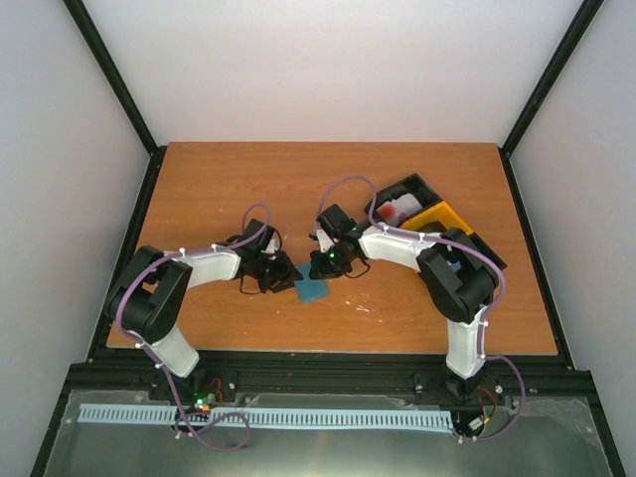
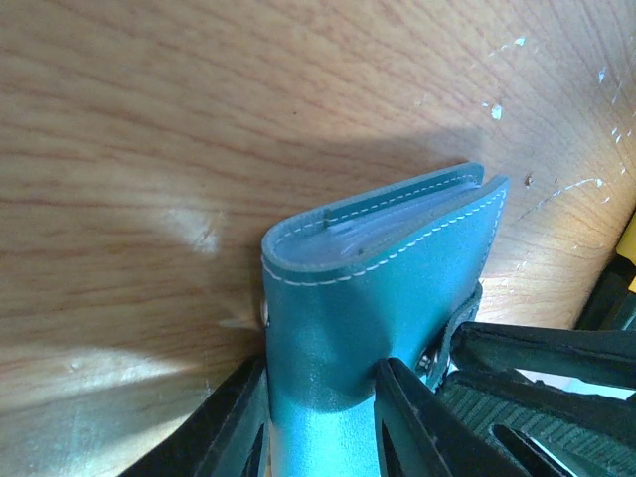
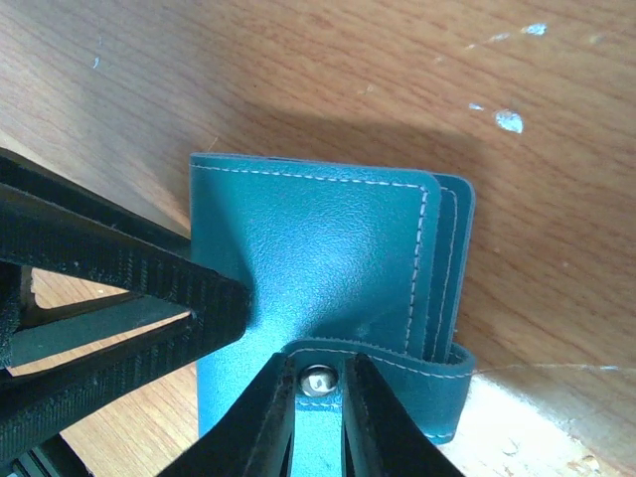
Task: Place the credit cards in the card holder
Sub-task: Close the card holder at the center of the board.
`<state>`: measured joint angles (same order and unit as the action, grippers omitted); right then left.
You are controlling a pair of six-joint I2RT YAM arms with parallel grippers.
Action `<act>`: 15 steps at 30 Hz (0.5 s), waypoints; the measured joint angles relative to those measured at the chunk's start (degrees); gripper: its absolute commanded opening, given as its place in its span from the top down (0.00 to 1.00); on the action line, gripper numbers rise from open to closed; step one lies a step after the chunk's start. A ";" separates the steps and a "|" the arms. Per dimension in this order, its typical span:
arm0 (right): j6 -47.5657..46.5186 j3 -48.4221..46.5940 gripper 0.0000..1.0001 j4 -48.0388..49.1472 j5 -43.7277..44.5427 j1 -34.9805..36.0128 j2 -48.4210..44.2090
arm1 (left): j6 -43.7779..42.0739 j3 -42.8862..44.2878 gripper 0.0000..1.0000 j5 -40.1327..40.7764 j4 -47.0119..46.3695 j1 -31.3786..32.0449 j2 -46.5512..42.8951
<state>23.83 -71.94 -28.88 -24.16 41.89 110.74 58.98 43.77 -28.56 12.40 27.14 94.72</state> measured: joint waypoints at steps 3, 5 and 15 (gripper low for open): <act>0.90 0.00 0.89 0.13 0.28 0.00 0.11 | 0.00 0.00 0.69 -0.11 -0.04 0.00 0.04; 1.25 0.00 0.89 0.24 0.44 0.00 0.11 | 0.00 0.00 0.69 -0.13 -0.04 0.00 0.07; 1.73 -1.66 0.89 -1.31 1.92 0.44 1.03 | -0.02 0.00 0.69 -0.17 -0.15 0.00 0.15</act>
<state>25.56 -73.60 -30.20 -22.24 42.33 111.77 58.96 43.77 -28.73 12.25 27.14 94.87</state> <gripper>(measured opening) 0.112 0.313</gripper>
